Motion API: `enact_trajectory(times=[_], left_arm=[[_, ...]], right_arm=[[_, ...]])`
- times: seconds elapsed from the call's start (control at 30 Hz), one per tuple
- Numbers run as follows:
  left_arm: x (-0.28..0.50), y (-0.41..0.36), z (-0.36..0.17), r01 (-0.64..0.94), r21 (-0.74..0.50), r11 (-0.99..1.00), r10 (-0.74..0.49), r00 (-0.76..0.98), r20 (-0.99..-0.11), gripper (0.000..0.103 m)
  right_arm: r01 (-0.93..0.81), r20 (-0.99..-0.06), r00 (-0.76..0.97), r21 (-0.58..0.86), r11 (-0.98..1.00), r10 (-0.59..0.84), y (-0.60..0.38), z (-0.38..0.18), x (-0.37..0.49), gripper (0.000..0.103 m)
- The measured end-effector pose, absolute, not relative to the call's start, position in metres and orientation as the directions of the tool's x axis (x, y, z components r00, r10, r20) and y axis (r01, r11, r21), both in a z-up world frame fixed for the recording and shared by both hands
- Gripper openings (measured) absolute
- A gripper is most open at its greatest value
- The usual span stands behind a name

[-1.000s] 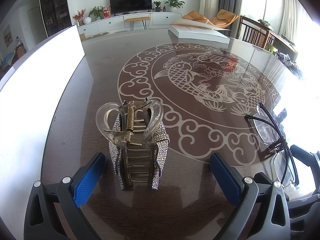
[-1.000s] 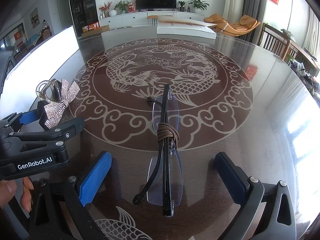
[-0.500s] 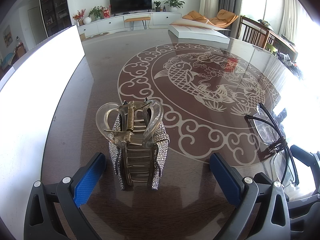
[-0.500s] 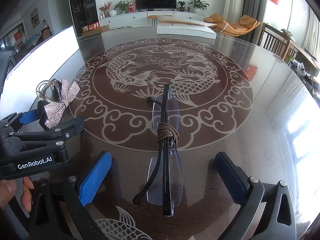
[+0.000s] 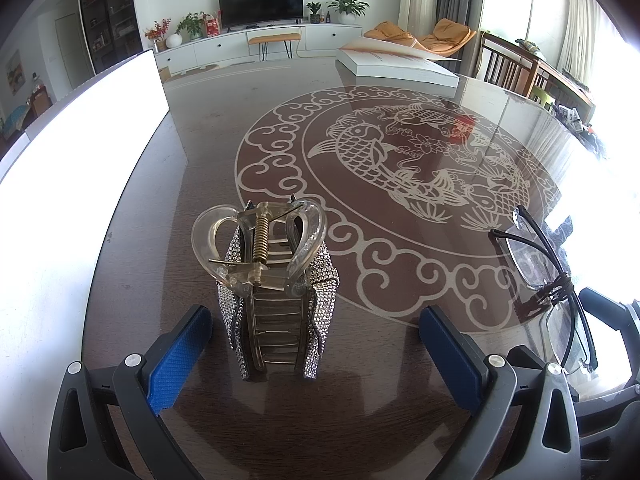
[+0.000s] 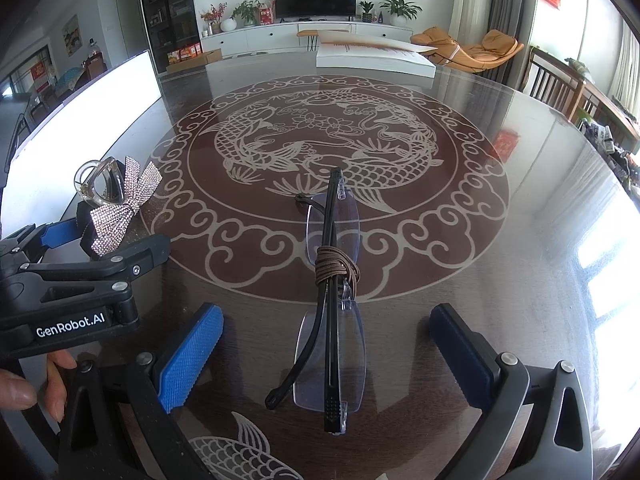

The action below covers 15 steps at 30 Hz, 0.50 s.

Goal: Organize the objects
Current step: 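Carry the clip and glasses into the bin and open both tools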

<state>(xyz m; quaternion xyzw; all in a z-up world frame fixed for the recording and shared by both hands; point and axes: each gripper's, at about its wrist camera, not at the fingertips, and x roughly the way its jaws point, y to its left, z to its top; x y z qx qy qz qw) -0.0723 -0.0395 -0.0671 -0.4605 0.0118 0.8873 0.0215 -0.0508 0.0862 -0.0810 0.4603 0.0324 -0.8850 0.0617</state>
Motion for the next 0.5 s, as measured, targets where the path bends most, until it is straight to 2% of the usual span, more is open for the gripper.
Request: enact_trajectory(times=[0.13,0.2,0.23,0.27,0.3,0.33,0.37,0.5], left_arm=[[-0.074,-0.043,-0.064,-0.137,0.002,-0.991,0.070,-0.515,-0.854,0.103],[-0.078,-0.047,-0.063,-0.123,-0.003,-0.992,0.064,-0.496,-0.866,0.103],[-0.080,-0.050,-0.062,-0.107,-0.006,-0.994,0.058,-0.489,-0.871,0.103],[-0.082,-0.053,-0.061,-0.097,-0.010,-0.995,0.056,-0.480,-0.876,0.097],[-0.081,-0.055,-0.057,-0.092,-0.008,-0.996,0.053,-0.498,-0.866,0.076],[-0.080,-0.056,-0.053,-0.094,0.017,-0.995,0.035,-0.524,-0.851,0.048],[-0.080,-0.056,-0.051,-0.112,0.021,-0.993,0.042,-0.530,-0.847,0.047],[-0.065,-0.069,-0.031,-0.101,-0.045,-0.994,0.094,-0.562,-0.821,0.046]], right_arm=[[0.199,-0.875,-0.472,0.017,-0.980,-0.111,0.087,-0.078,-0.064,0.103],[0.216,-0.894,-0.411,0.096,-0.972,-0.180,0.091,-0.072,-0.076,0.102],[0.216,-0.894,-0.400,0.120,-0.969,-0.200,0.092,-0.069,-0.082,0.094],[0.213,-0.895,-0.401,0.117,-0.970,-0.196,0.093,-0.065,-0.087,0.067],[0.215,-0.898,-0.394,0.117,-0.970,-0.196,0.093,-0.064,-0.092,0.045],[0.209,-0.902,-0.394,0.099,-0.973,-0.176,0.094,-0.063,-0.096,0.017],[0.206,-0.905,-0.379,0.118,-0.971,-0.191,0.096,-0.062,-0.098,0.013],[0.208,-0.898,-0.390,0.128,-0.970,-0.202,0.095,-0.043,-0.086,0.012]])
